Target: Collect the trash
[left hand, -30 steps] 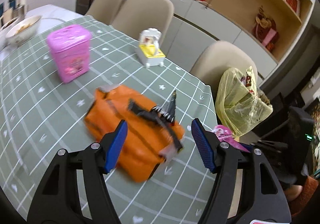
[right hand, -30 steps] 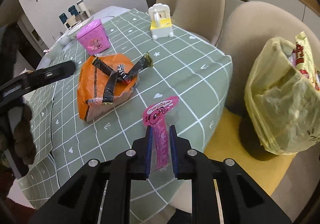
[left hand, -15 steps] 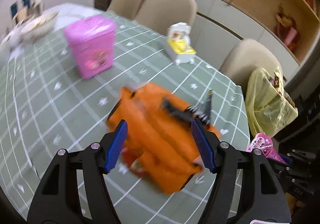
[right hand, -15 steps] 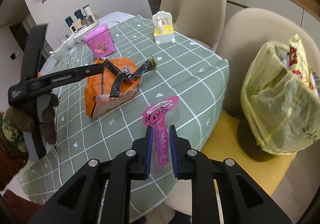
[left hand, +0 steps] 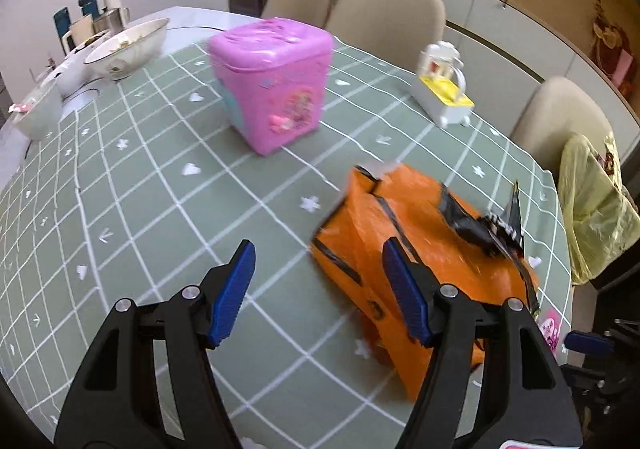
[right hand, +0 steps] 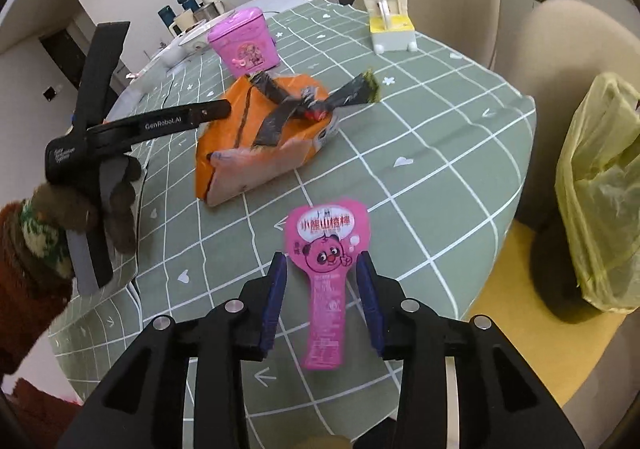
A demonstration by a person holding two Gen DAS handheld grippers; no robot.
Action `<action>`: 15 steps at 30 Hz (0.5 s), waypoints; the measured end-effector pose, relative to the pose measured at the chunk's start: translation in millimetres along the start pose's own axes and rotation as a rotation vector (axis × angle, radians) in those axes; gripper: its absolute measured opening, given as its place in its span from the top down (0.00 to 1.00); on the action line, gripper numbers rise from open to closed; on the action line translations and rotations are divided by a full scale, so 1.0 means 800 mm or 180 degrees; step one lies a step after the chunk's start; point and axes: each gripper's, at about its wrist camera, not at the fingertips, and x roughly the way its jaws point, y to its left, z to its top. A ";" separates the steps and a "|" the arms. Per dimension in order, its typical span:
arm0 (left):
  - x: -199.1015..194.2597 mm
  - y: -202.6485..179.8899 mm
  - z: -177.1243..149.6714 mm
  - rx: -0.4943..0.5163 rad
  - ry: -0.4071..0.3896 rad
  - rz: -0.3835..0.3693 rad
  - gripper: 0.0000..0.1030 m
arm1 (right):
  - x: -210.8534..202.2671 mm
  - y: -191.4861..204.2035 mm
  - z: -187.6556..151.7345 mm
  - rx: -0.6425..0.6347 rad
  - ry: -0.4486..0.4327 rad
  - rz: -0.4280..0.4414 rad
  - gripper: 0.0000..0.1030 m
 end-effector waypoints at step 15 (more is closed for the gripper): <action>-0.096 0.015 -0.025 -0.0409 -0.0234 -0.0373 0.39 | 0.059 0.014 0.131 -0.0703 -0.0010 0.0094 0.66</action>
